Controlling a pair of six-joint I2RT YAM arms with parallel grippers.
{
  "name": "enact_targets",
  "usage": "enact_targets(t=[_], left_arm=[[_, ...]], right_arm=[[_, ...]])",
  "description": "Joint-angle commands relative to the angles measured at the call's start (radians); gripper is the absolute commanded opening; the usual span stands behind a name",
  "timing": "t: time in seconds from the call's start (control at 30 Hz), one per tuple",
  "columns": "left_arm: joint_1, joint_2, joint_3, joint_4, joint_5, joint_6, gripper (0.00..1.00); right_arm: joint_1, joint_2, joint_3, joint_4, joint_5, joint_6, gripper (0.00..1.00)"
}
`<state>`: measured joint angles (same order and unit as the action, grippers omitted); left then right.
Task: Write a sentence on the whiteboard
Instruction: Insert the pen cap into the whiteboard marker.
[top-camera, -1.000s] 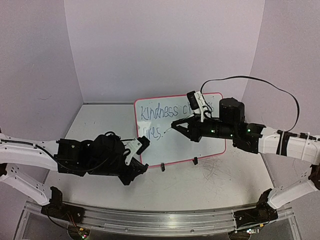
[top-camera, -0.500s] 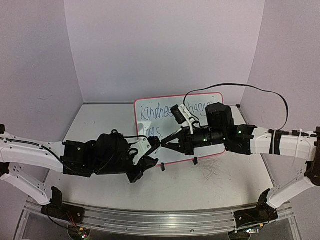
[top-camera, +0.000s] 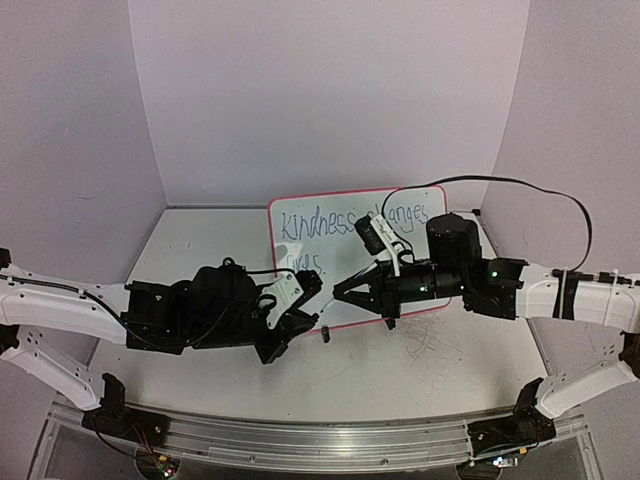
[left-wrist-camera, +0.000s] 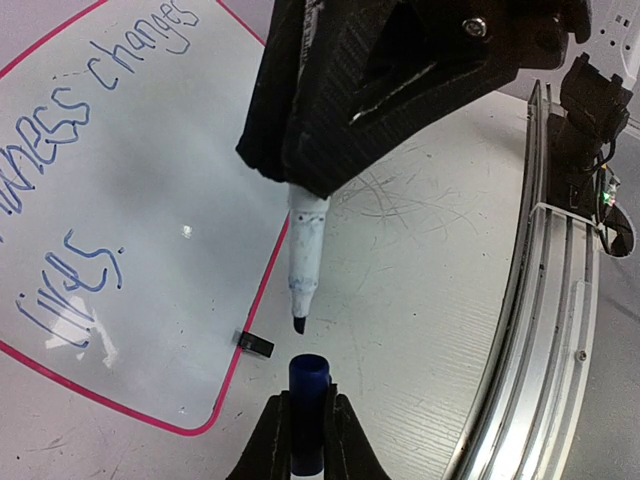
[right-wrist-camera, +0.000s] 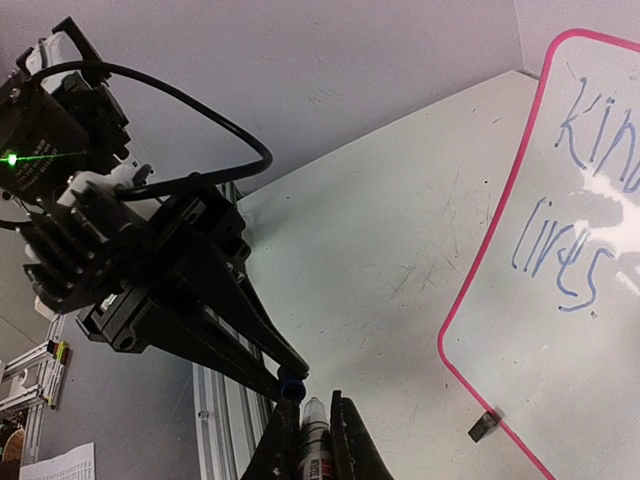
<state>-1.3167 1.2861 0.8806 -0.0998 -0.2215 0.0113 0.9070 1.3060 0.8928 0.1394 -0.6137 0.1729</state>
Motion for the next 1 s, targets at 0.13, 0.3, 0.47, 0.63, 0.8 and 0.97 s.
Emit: enact_targets(t=[0.13, 0.3, 0.47, 0.63, 0.8, 0.97], left_arm=[[0.003, -0.017, 0.01, 0.046, -0.019, 0.005, 0.0], [0.002, -0.023, 0.005, 0.049, -0.019, -0.002, 0.0], [0.003, -0.031, -0.001, 0.051, -0.02, -0.002, 0.0], [0.002, -0.034, 0.003, 0.057, -0.027, -0.002, 0.0], [0.002, -0.023, 0.032, 0.074, -0.055, -0.003, 0.0], [0.002, 0.021, 0.112, 0.074, -0.15, 0.014, 0.0]], right_arm=[[0.01, -0.013, -0.006, 0.075, -0.04, 0.011, 0.0], [0.019, 0.013, -0.003, 0.086, -0.03, 0.017, 0.0], [0.018, 0.027, -0.003, 0.091, -0.029, 0.017, 0.0], [0.027, 0.049, -0.006, 0.093, -0.033, 0.023, 0.0], [0.054, 0.102, 0.006, 0.092, -0.013, 0.04, 0.0], [0.071, 0.171, 0.033, 0.089, -0.003, 0.112, 0.0]])
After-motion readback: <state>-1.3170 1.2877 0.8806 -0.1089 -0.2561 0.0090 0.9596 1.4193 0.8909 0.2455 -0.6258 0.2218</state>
